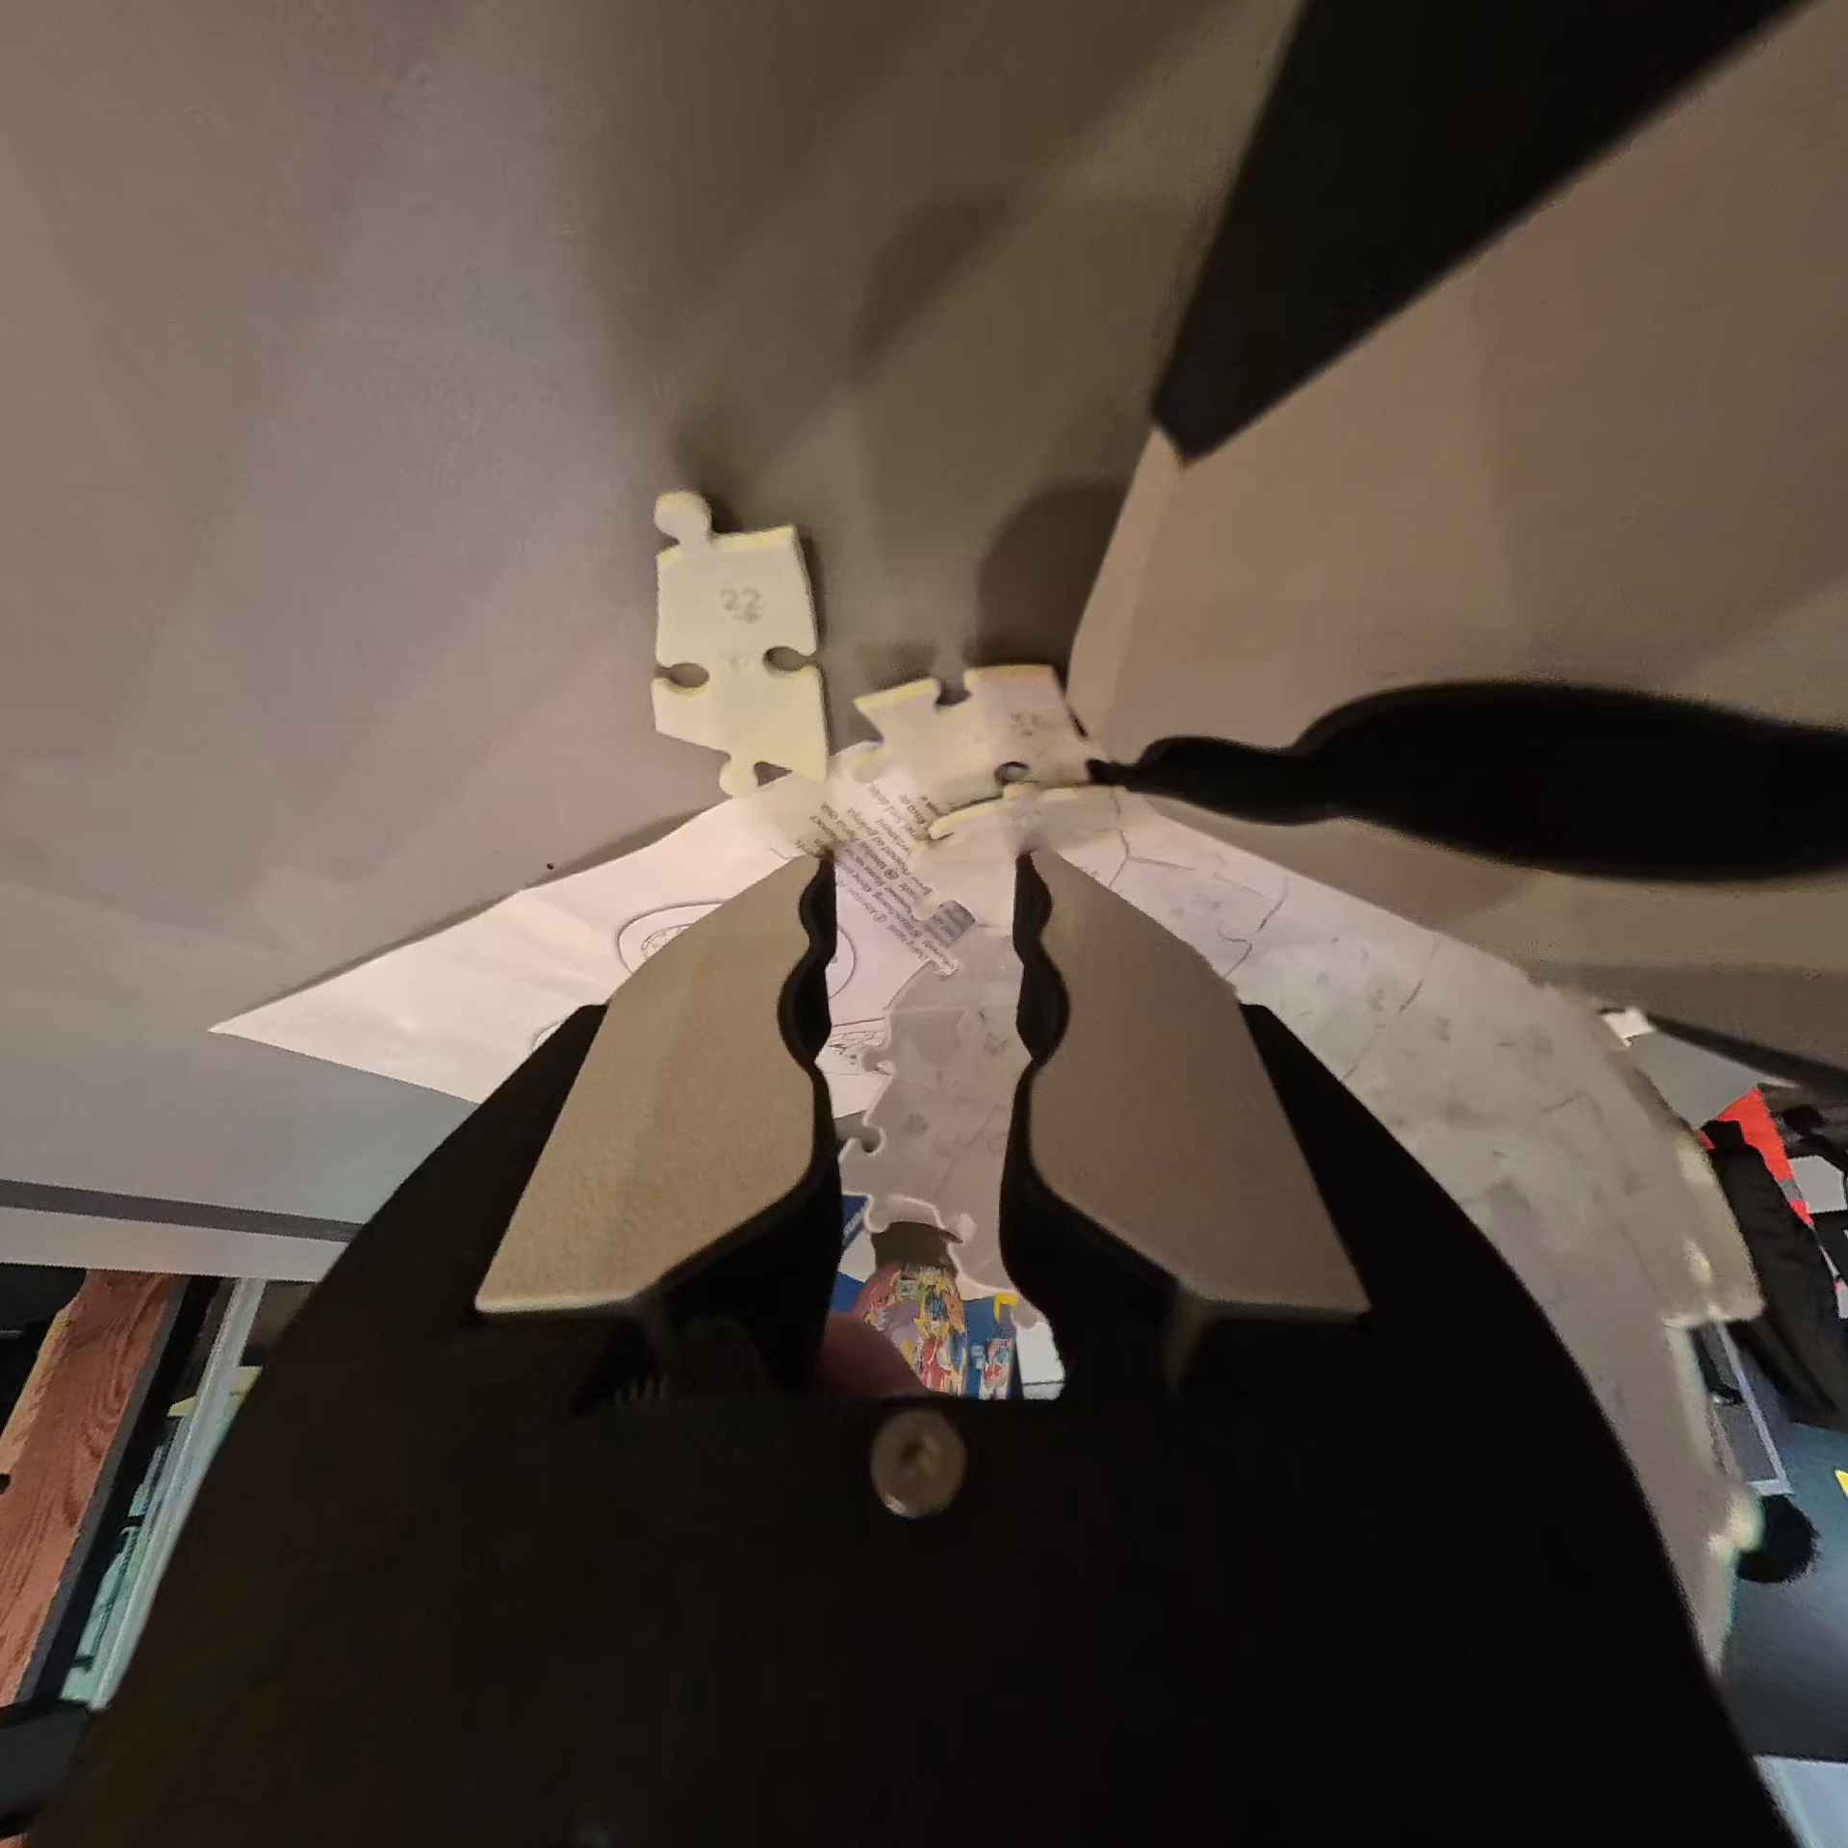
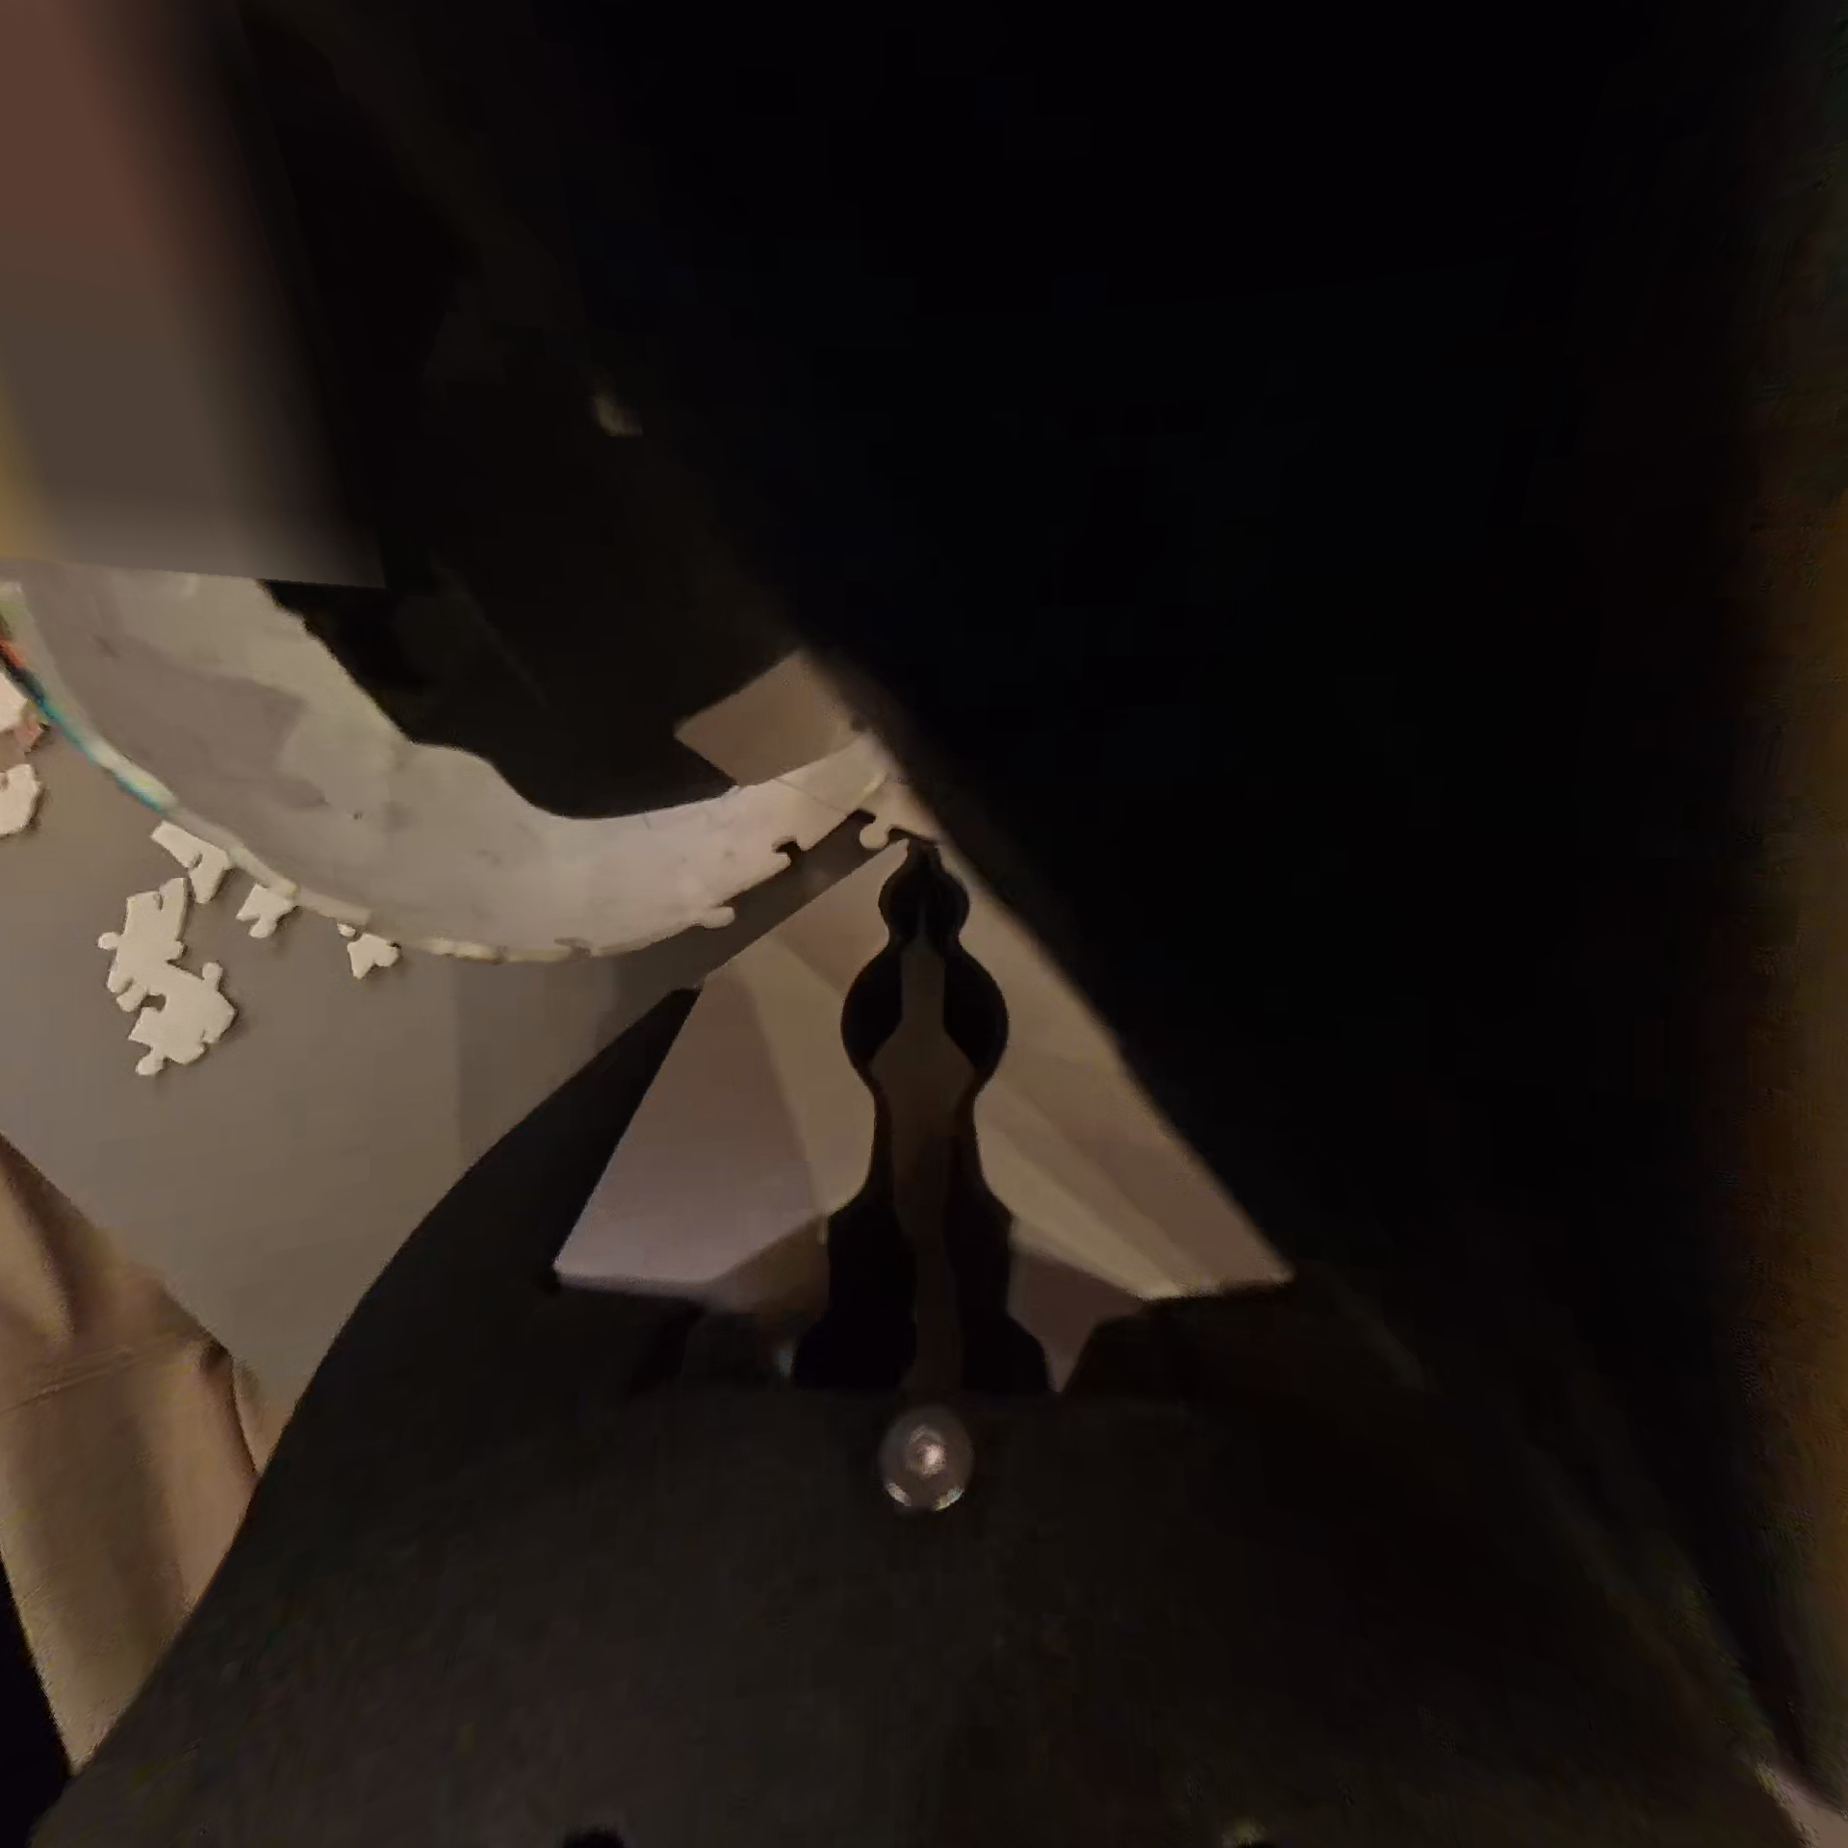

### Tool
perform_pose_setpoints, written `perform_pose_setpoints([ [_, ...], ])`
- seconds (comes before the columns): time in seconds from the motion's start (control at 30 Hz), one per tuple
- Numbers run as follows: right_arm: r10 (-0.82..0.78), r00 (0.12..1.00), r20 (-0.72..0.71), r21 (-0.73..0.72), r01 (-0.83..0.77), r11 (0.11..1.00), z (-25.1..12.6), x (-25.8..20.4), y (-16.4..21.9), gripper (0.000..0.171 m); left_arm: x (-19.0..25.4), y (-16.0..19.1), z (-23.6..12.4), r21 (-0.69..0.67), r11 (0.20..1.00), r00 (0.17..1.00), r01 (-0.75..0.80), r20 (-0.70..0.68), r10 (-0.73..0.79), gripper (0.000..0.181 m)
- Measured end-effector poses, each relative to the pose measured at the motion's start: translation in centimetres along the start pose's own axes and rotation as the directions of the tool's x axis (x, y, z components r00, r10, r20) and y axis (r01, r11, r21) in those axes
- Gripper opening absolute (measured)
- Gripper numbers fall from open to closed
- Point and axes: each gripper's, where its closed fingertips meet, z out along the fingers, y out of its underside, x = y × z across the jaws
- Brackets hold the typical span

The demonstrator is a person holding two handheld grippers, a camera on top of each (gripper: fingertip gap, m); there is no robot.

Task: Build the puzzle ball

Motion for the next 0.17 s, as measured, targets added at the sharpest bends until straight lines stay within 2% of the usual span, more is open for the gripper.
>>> perform_pose_setpoints([
  [0.03, 0.003, 1.0, 0.004, 0.0, -0.003, 1.0, 0.02, -0.04, -0.02, 0.0, -0.01, 0.0, 0.0, 0.0, 1.0, 1.0, -0.003, -0.001, 0.003, 0.033],
  [0.17, 0.018, 1.0, 0.014, 0.056, -0.018, 0.998, -0.39, 0.1, -0.54, 0.0, -0.05, 0.01, 0.0, 0.0, 1.0, 1.0, -0.012, 0.002, 0.012, 0.033],
])
